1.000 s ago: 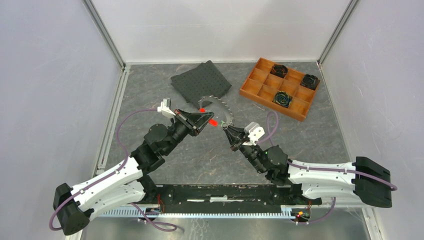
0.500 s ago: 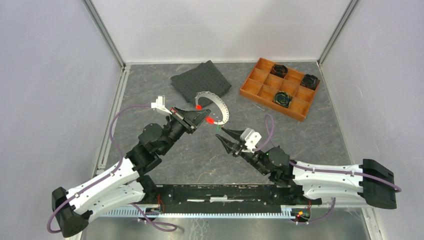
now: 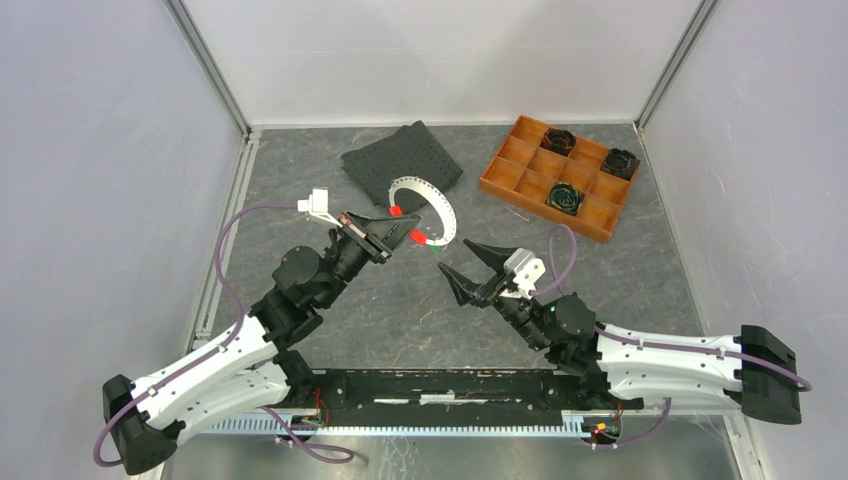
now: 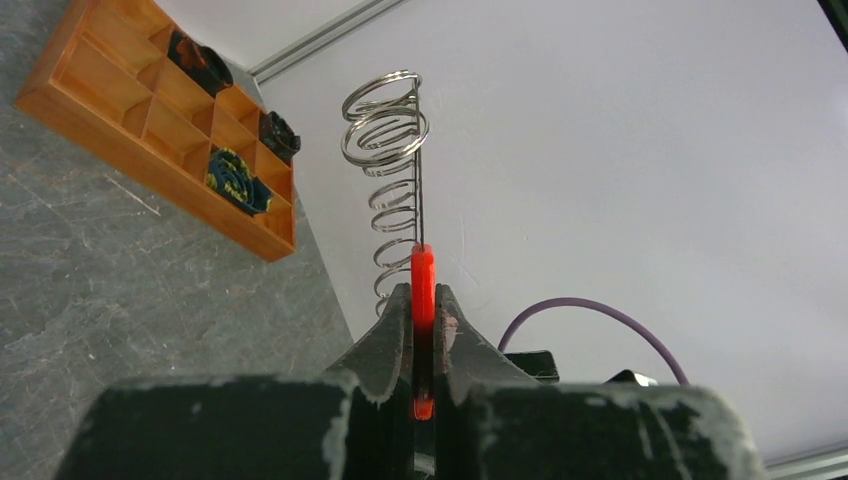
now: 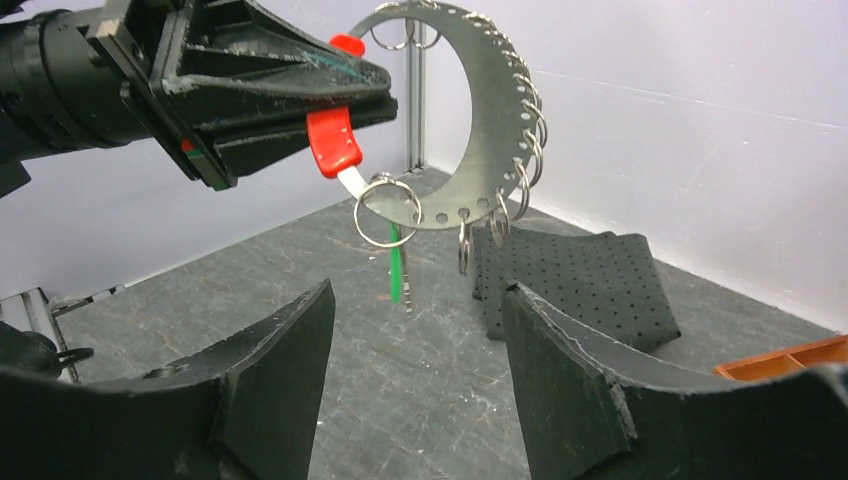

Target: Remove the keys from the keyring

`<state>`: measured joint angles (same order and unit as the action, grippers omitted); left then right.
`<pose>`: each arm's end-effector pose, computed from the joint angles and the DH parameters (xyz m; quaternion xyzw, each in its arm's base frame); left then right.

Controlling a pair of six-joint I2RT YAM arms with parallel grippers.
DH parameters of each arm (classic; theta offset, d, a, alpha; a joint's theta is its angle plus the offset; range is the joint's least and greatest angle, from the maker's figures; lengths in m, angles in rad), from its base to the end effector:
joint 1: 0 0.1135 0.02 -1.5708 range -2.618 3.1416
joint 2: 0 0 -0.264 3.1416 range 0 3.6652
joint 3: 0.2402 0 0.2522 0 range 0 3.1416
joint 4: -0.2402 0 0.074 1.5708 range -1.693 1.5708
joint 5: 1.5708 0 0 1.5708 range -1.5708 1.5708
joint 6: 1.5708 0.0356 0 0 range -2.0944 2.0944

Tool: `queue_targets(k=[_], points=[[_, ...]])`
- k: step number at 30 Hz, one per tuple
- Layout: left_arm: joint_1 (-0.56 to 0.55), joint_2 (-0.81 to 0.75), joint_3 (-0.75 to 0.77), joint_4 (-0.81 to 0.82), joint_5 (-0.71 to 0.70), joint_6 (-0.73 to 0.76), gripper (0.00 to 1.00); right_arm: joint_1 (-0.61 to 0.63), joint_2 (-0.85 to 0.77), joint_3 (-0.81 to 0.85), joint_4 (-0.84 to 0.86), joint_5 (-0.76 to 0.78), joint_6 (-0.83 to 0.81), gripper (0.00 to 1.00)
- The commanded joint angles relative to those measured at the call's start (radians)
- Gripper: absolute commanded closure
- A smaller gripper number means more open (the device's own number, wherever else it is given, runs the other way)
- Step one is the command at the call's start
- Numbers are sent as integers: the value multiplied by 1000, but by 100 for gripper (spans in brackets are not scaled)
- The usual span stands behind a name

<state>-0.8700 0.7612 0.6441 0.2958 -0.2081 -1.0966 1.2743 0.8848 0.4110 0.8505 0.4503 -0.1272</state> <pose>0.1257 -0.1376 0.3459 -0.1513 0.6246 -0.5984 0.4785 0.0723 0.1836 0.2984 -0.2122 0.5379 0.3320 0.7452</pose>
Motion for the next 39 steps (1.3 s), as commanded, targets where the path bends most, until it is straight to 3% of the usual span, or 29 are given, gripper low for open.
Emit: queue_targets(k=[1,15,39], points=[[3,-3,9,111,-2,67,98,5,11,-16,64,30,26,30],[-6,15,-26,231,69,116,98,3,87,8,242,160,66,19],[-7,-25,-62,235,66,133,98,4,-29,-40,269,219,53,11]])
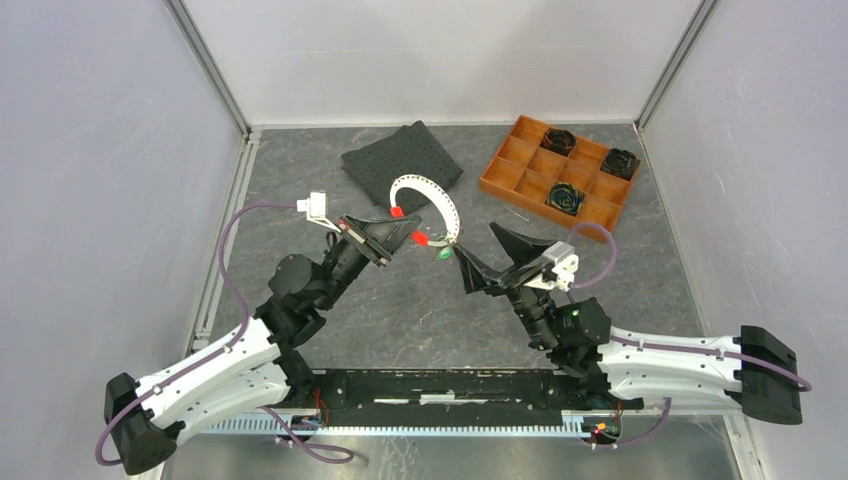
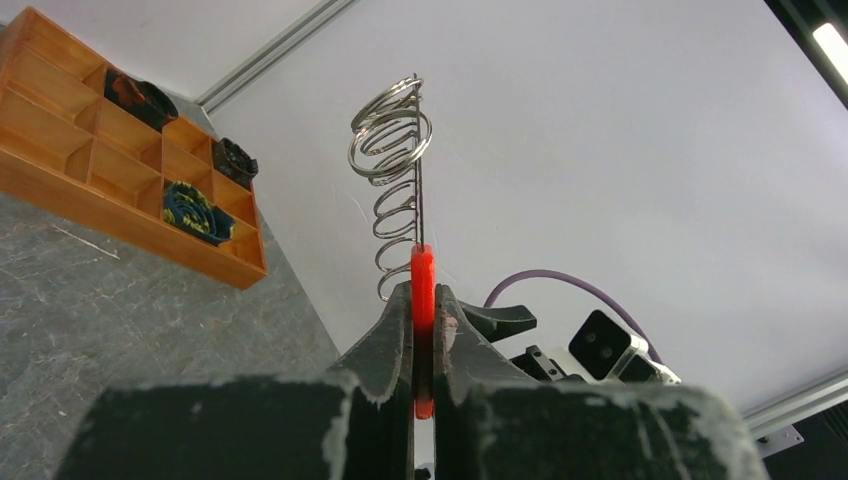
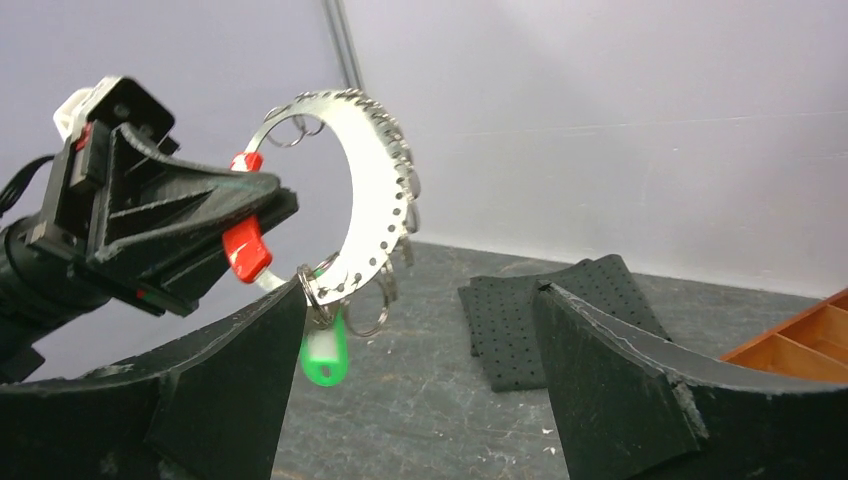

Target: Remove the keys from the keyring

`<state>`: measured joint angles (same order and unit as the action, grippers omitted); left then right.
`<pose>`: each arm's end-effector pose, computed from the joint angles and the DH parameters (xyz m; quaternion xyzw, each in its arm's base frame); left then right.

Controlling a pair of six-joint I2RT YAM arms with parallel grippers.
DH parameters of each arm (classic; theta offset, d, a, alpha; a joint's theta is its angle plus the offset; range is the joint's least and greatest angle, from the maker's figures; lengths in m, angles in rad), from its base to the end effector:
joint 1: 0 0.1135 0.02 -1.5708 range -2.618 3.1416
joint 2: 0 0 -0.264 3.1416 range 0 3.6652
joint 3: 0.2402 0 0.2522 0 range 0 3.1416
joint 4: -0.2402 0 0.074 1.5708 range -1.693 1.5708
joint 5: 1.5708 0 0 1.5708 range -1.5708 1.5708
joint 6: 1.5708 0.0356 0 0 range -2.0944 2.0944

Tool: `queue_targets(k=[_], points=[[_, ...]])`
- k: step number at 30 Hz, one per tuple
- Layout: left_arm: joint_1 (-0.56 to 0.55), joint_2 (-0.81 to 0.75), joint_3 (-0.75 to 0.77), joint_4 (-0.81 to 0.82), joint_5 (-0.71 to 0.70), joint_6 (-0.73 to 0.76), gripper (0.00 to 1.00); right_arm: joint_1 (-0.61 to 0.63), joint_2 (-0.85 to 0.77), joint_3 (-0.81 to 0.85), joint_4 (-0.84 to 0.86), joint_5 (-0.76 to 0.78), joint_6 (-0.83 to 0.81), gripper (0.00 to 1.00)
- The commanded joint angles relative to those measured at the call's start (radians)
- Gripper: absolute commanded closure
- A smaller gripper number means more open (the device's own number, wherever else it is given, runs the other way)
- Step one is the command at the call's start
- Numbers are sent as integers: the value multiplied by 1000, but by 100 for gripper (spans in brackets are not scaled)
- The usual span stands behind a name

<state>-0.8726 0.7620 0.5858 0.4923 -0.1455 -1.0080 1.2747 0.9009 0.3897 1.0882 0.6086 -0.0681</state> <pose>0.1226 -0.1380 0.3458 -0.0983 0.5801 -0.6270 0.5105 0.0736 0.1716 0.3092 -0.0767 0.5199 0.3582 0.7717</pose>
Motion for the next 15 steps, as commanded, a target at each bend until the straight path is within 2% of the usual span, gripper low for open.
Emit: queue_targets(k=[1,7,12,15], points=[[-5,-29,-3,37,2,47,98,3,-56,-25,21,74,-8,10],[-5,-40,-1,42,3,58,98,3,-90,-42,-51,98,-6,10],[-5,-44,2,36,-3,69,98,3,-97,-19,-130,39,-20,11],[-5,-45,9,26,-1,84,98,3,-124,-10,-177,-54,-50,19]])
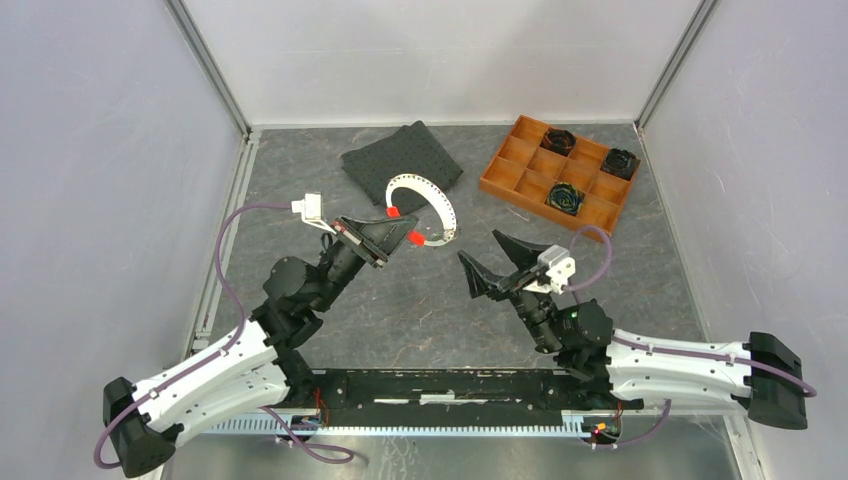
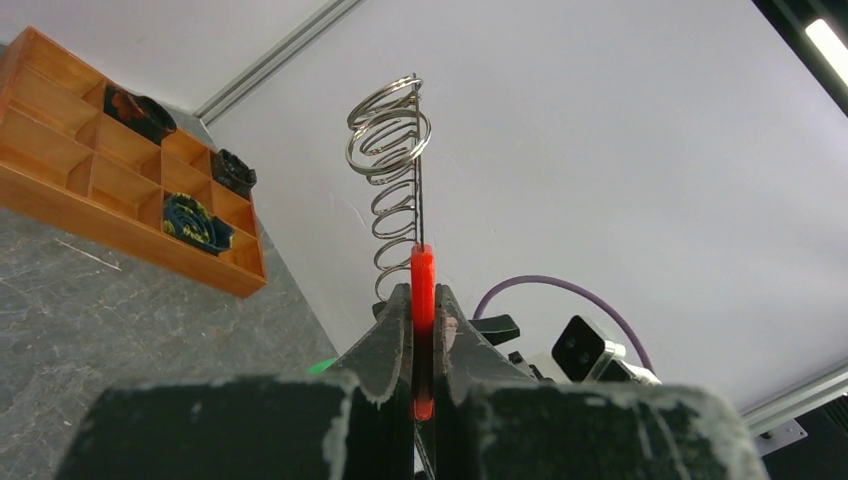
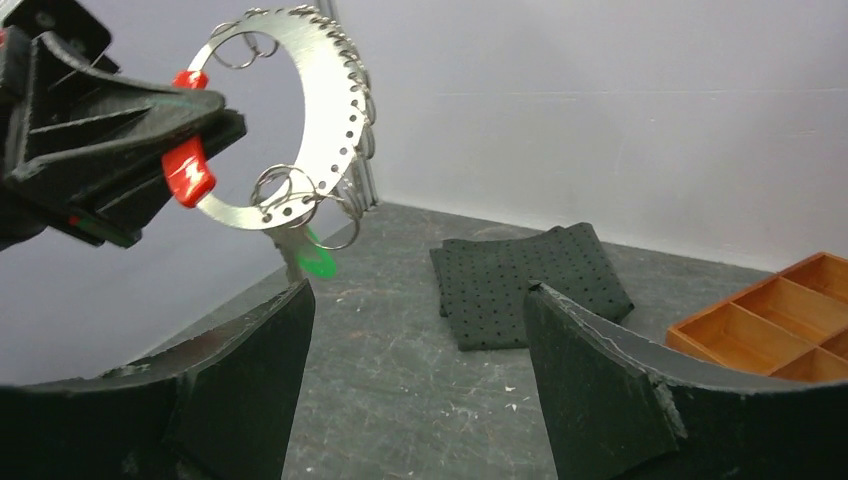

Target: Remove the keys from the keyring

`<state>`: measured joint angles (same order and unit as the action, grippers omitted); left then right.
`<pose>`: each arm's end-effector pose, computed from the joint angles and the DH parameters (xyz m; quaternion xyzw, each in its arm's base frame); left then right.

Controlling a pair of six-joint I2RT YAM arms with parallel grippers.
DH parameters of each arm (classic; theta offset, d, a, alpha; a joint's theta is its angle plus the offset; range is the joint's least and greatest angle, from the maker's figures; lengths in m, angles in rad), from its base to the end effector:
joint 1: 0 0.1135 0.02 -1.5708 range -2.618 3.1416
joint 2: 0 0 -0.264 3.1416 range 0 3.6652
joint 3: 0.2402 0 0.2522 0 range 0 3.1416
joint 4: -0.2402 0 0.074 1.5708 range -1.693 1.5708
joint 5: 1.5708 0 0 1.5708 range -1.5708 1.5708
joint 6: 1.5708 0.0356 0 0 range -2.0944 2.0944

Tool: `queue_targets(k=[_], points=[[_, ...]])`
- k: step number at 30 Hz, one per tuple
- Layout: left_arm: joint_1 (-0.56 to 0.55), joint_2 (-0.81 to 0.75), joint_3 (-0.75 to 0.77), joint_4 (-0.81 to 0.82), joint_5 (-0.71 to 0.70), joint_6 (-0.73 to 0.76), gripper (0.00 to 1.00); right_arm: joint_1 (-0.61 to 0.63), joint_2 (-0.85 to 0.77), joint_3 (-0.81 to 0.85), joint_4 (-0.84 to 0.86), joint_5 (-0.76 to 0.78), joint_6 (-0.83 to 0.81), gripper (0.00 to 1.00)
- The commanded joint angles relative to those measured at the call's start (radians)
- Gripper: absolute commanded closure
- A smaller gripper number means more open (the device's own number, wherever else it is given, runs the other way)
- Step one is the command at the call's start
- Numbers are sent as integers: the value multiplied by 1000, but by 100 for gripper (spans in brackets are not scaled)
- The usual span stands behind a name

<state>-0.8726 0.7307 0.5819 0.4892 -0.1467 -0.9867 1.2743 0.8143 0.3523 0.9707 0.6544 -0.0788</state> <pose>0.1181 -0.1326 0.3492 -0.0926 0.5712 -0.6274 0.5210 0.0716 0.1602 0.2998 -0.0842 0.5475 0.3250 0.7665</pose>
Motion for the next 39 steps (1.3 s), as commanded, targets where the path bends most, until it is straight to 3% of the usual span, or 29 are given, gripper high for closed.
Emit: queue_targets(k=[1,6,15,18,23,39], points=[[-5,-14,19,20,4,78,98,3,-55,25,-72,-134,-53,21],[-5,-29,63,-51,67,208,98,3,-146,47,-248,-381,-185,30],[-4,-29,131,-135,286,415,98,3,-182,220,-616,-622,-329,46],[-5,-27,133,-135,313,424,98,3,-163,260,-663,-624,-344,57],[-5,-28,127,-117,340,420,98,3,-133,283,-686,-591,-340,61],[-6,-31,125,-101,389,416,98,4,-190,253,-689,-463,-360,58]])
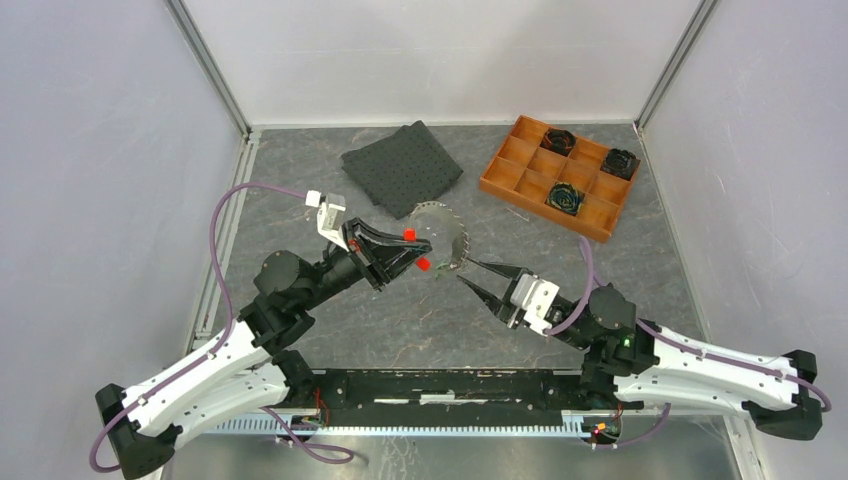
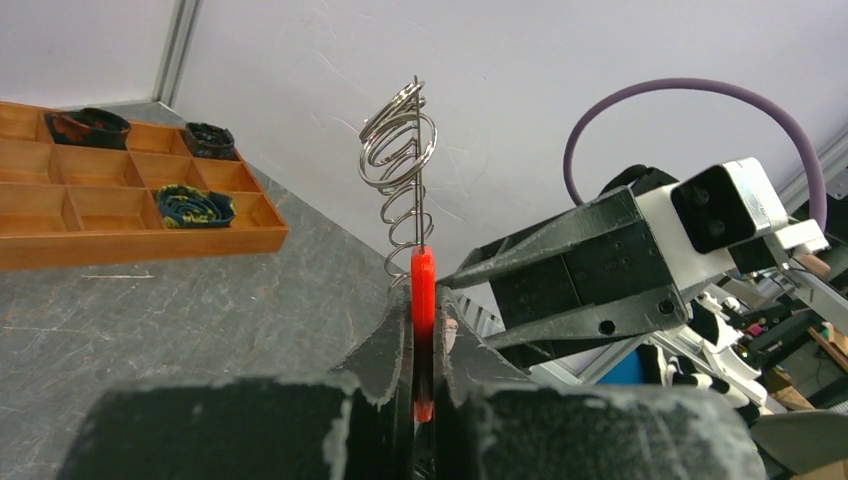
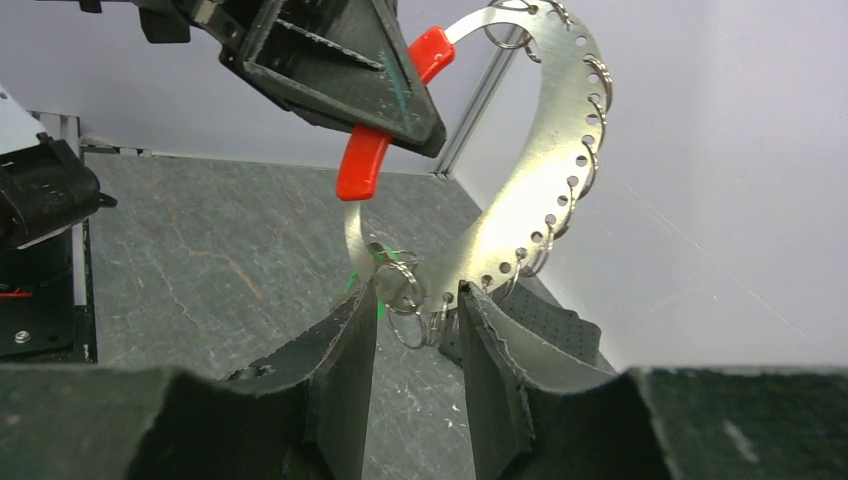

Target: Remove the keys from the keyring

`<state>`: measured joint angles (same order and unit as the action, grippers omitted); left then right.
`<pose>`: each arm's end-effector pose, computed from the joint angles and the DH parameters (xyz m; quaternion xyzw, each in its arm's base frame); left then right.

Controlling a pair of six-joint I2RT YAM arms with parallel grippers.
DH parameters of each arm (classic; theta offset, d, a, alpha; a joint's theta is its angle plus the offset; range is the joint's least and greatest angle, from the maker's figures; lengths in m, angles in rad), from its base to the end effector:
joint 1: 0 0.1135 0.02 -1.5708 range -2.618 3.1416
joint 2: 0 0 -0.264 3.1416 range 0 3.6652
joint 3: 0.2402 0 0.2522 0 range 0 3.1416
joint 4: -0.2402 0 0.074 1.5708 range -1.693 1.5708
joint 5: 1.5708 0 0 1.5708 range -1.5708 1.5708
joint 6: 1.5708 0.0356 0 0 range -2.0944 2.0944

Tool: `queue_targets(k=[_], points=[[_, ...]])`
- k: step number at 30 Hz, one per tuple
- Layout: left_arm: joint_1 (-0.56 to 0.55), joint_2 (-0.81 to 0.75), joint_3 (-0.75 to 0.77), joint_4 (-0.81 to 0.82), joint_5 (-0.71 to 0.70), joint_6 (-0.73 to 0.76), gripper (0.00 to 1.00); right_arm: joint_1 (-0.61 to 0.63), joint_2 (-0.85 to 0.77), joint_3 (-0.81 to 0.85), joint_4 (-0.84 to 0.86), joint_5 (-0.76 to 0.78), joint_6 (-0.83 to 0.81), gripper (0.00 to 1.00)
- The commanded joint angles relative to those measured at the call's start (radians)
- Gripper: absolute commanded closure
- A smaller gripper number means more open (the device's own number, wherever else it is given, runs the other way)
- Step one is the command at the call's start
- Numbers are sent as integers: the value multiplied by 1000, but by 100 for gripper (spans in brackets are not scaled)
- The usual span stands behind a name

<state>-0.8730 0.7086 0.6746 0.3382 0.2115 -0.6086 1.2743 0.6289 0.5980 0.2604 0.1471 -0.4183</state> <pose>0.1036 -0.1352 0.3695 0.1619 0.5721 -0.5871 0.5493 0.0516 0.1511 0.3460 -0.4260 0.4539 0.2827 0.7298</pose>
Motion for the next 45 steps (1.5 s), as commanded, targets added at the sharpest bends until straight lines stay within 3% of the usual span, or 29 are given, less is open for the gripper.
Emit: queue_targets(k=[1,12,20,27,32,45], points=[[-6,-8,33,50,35,38,98,3,1,13,12,46,-25,58],[-10,-3,33,51,44,38,98,4,83,69,-50,20,-30,64],[-11,-2,26,51,21,30,98,5,87,69,-51,30,-33,87],[-11,-2,14,51,-43,-5,98,4,85,72,-58,7,-35,99],[-11,8,12,51,-46,-11,98,8,120,107,-98,-27,-40,99],[-11,46,1,-4,-90,-7,98,18,19,61,26,151,-33,99]])
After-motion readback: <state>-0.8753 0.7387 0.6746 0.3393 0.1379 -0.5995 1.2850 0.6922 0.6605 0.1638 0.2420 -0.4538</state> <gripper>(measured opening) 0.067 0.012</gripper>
